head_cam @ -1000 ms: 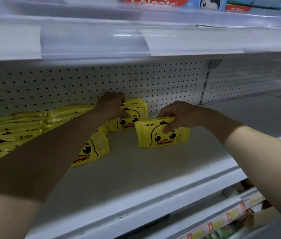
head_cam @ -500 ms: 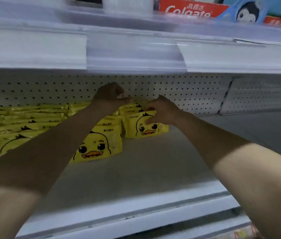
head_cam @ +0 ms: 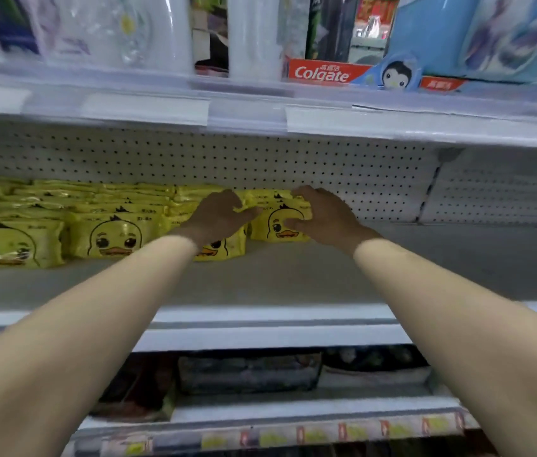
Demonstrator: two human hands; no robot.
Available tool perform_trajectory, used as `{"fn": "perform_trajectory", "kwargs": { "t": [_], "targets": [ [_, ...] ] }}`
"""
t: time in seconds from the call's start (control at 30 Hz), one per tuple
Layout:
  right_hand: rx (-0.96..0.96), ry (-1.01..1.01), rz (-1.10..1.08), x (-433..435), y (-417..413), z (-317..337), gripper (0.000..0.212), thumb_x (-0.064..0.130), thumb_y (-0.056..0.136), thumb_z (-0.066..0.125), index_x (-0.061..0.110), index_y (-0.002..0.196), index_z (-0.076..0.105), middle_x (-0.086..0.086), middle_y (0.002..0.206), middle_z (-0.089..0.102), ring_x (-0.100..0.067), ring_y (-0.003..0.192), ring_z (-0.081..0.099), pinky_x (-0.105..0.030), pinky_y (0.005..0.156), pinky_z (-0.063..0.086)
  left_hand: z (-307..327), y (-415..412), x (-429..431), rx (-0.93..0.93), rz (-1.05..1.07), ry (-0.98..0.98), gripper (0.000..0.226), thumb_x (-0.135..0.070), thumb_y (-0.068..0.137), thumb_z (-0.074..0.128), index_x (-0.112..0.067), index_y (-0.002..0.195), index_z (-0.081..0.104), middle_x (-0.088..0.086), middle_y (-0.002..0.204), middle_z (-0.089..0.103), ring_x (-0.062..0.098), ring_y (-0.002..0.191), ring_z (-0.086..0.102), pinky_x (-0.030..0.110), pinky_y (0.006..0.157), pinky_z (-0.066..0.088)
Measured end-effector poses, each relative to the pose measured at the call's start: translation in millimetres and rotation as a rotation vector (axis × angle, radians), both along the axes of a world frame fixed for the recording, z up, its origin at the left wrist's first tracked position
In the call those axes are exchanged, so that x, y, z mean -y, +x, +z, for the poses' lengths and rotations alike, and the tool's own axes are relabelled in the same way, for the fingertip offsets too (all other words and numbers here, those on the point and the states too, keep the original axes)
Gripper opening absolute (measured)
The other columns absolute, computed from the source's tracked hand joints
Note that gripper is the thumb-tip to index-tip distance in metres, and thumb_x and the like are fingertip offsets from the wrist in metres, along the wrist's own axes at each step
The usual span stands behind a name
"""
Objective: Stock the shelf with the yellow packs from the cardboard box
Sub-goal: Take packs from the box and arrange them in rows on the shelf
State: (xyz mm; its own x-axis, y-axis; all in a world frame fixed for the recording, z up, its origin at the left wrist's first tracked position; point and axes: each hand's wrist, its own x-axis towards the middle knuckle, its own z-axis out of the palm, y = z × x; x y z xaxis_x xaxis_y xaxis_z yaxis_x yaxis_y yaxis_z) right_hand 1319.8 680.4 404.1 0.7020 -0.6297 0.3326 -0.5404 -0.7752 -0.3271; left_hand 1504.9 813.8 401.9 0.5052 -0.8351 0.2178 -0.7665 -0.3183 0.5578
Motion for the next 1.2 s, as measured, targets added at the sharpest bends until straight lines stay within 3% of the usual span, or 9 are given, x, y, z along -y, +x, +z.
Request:
{"fn": "perform_trajectory", "kwargs": {
  "t": [0.13, 0.23, 0.5, 0.67, 0.87, 1.1, 1.2],
  "targets": [
    [-0.191, -0.021, 0.02, -50, -31, 8, 0.073, 0.055, 0.08, 0.074, 0.036, 0.143, 0.042, -0.007, 0.143, 0.05, -0.031, 0.128, 0.05, -0.04, 0.101, 0.047, -5, -41, -55, 0.102, 0.126, 0.13, 0.063, -0.056, 0.082, 0.068, -0.015, 0.128, 0.056, 0.009, 0.133, 0.055, 0.029, 0.12, 0.054, 0.036, 0.098, 0.046],
    [-0.237, -0.014, 0.053, -96, -55, 3, 0.074, 0.055, 0.082, 0.073, 0.036, 0.145, 0.04, -0.007, 0.142, 0.053, -0.031, 0.124, 0.053, -0.041, 0.099, 0.05, -15, -72, -104, 0.107, 0.185, 0.154, 0.062, -0.051, 0.08, 0.074, -0.011, 0.125, 0.058, 0.011, 0.127, 0.06, 0.029, 0.113, 0.057, 0.037, 0.092, 0.051],
    [-0.325, 0.027, 0.266, -196, -79, -15, 0.071, 0.051, 0.08, 0.075, 0.033, 0.142, 0.044, -0.004, 0.144, 0.045, -0.028, 0.132, 0.044, -0.046, 0.102, 0.045, -36, -118, -243, 0.071, 0.31, 0.244, 0.065, -0.048, 0.081, 0.073, -0.017, 0.133, 0.05, 0.011, 0.135, 0.046, 0.032, 0.122, 0.046, 0.044, 0.097, 0.046],
    [-0.36, 0.0, 0.383, -248, -62, -20, 0.074, 0.055, 0.078, 0.075, 0.033, 0.142, 0.045, -0.004, 0.143, 0.046, -0.028, 0.133, 0.043, -0.047, 0.103, 0.045, -40, -117, -321, 0.069, 0.443, 0.314, 0.062, -0.051, 0.079, 0.073, -0.017, 0.125, 0.052, 0.01, 0.127, 0.05, 0.032, 0.112, 0.051, 0.046, 0.093, 0.05],
    [-0.38, -0.016, 0.509, -294, -32, -40, 0.071, 0.052, 0.078, 0.077, 0.031, 0.14, 0.049, 0.001, 0.141, 0.051, -0.024, 0.131, 0.045, -0.043, 0.104, 0.044, -62, -102, -381, 0.076, 0.565, 0.393, 0.063, -0.055, 0.076, 0.072, -0.019, 0.123, 0.053, 0.011, 0.127, 0.05, 0.035, 0.118, 0.048, 0.048, 0.097, 0.046],
    [-0.458, 0.014, 0.613, -346, 26, -71, 0.069, 0.054, 0.078, 0.075, 0.033, 0.138, 0.049, 0.0, 0.133, 0.053, -0.023, 0.122, 0.052, -0.042, 0.097, 0.049, -93, -70, -438, 0.007, 0.633, 0.438, 0.065, -0.053, 0.079, 0.071, -0.016, 0.128, 0.05, 0.013, 0.135, 0.047, 0.036, 0.119, 0.05, 0.045, 0.095, 0.048],
    [-0.509, 0.017, 0.663, -375, 63, -92, 0.07, 0.053, 0.079, 0.075, 0.031, 0.139, 0.048, -0.002, 0.129, 0.053, -0.024, 0.118, 0.053, -0.042, 0.094, 0.05, -111, -43, -463, -0.031, 0.664, 0.468, 0.075, -0.054, 0.08, 0.069, -0.015, 0.139, 0.044, 0.012, 0.135, 0.047, 0.035, 0.121, 0.049, 0.046, 0.096, 0.048]
  ]
}}
